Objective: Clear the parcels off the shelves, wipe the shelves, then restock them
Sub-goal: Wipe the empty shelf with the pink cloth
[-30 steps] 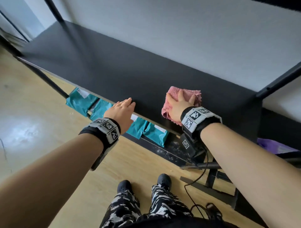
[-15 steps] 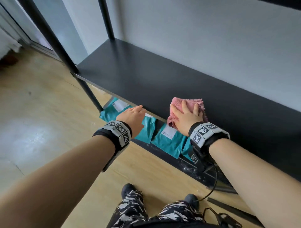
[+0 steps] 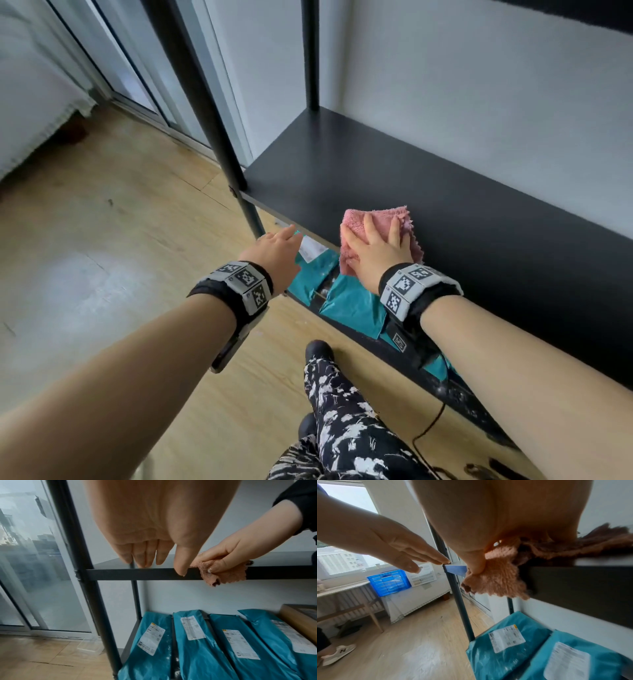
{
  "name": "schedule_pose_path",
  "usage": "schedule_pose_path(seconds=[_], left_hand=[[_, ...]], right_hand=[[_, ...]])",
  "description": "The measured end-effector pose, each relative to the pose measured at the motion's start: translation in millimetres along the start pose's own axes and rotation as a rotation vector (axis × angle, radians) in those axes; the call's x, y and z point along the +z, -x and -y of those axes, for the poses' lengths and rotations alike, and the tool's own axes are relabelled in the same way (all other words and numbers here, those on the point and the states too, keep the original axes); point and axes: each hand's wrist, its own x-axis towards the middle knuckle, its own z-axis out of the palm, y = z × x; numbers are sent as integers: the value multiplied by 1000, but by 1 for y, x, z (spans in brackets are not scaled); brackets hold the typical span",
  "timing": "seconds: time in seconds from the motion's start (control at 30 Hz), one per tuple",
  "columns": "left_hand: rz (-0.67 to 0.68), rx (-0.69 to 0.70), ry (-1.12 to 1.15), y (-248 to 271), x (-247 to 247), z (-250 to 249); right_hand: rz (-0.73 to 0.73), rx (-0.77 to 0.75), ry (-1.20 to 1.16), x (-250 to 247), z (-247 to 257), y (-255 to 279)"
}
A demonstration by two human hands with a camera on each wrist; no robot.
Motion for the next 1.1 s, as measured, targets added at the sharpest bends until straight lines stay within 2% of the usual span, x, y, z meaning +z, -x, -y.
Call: schedule_pose_path(seconds=[0.27,0.43,0.63,0.77,0.9,1.0,1.1], left_hand=[[-27,-151,-6,-19,-38,69],[-26,-194,28,-30,-48,102],[-28,-93,13,-40,-53,133],[-9,27,2,-45,-58,149],[-26,132,-25,-48,-64,160],[-24,197,-39,-43,-64,168],[-16,241,-66,-33,-62,178]], right_hand=[[32,-139,1,-39,87,-83],[12,-125,-1,-52,128,-116],[8,-63,-68,-58,161,-138],[-61,-72,-195,-54,145,-129],[-144,191,-281,-32,136,-96],[-218,132,-176,-26,162,-94],[-208,108,-157,-32,190,-101]])
